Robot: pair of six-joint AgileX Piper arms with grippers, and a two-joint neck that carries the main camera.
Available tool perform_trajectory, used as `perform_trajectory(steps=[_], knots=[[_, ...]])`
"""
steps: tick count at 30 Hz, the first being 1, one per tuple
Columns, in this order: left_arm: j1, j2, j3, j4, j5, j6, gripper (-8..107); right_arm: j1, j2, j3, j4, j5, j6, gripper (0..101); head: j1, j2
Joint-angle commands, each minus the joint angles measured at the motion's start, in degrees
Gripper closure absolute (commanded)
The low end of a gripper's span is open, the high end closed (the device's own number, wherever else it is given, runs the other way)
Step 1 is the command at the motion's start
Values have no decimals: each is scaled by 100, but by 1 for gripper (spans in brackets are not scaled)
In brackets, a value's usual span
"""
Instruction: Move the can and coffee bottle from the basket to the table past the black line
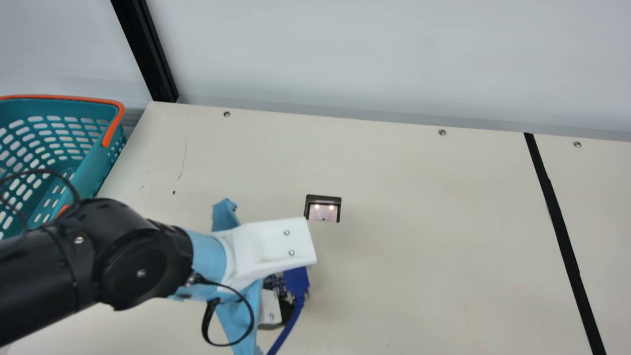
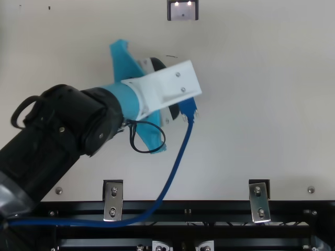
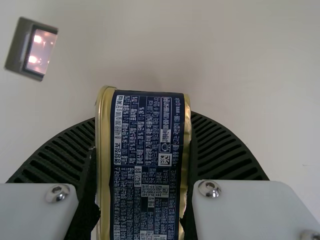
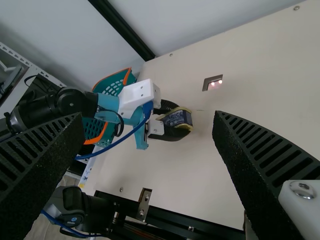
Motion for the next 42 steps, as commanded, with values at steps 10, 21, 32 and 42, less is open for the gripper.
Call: perform_trajectory(steps=[10, 21, 32, 42], knots=[[76, 295, 69, -1366, 66, 2431, 89, 0, 0, 0, 0, 0, 0, 0, -20, -30], [303, 438, 327, -2035, -80, 3643, 9, 0, 0, 0, 0, 0, 0, 0, -20, -30], [465, -272, 507, -2786, -250, 3607, 9, 0, 0, 0, 0, 0, 0, 0, -20, -30], [562, -850, 718, -3170, -667, 3182, 9, 0, 0, 0, 0, 0, 0, 0, -20, -30]])
